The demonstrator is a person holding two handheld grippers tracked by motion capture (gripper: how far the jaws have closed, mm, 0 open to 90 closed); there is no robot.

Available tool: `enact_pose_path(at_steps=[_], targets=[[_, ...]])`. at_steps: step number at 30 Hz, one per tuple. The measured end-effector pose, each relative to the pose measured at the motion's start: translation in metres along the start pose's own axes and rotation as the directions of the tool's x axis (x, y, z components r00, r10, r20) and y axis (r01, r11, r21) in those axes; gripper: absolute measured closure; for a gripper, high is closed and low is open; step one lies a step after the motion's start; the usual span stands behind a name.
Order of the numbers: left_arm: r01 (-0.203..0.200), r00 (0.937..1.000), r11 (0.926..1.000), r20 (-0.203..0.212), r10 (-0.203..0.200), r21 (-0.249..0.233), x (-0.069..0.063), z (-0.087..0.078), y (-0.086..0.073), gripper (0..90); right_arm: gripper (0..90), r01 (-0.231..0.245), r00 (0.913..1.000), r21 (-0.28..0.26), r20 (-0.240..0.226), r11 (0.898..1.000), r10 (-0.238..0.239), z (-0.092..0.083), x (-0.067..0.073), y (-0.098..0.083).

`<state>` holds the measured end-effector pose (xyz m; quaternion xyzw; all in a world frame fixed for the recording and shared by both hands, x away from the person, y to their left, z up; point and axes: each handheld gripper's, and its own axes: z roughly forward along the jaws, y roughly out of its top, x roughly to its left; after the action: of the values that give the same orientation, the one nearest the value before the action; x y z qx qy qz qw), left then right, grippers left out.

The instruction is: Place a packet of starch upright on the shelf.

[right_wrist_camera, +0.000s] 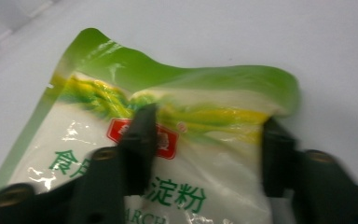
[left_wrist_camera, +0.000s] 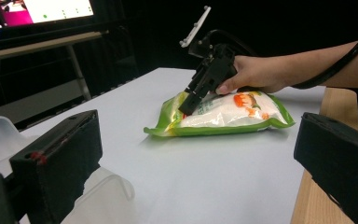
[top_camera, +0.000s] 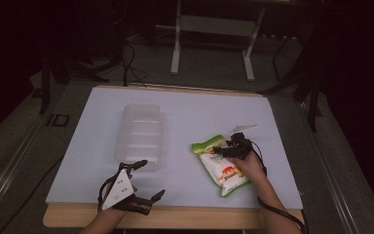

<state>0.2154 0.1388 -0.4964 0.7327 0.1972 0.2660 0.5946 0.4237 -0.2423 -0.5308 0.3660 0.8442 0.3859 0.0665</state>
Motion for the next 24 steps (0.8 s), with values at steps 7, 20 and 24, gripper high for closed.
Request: enact_pose_path(at_steps=[7,20,24], targets=[[-0.001,1.0000,1.0000,0.001,0.001,0.003,0.000,0.000,0.000,1.2,78.7,0.037,0.9991,-0.025,0.021,0.999,-0.036,-0.007,0.001,-0.004],[0.005,1.0000,1.0000,-0.002,-0.005,-0.003,0.001,-0.001,0.001,1.2,84.7,0.098,0.9940,-0.059,0.055,0.993,-0.095,-0.022,0.012,0.002],[0.005,1.0000,1.0000,0.000,-0.005,-0.001,0.001,-0.001,0.000,1.2,85.1,0.105,0.9934,-0.090,0.056,0.990,-0.100,-0.031,0.016,0.004]])
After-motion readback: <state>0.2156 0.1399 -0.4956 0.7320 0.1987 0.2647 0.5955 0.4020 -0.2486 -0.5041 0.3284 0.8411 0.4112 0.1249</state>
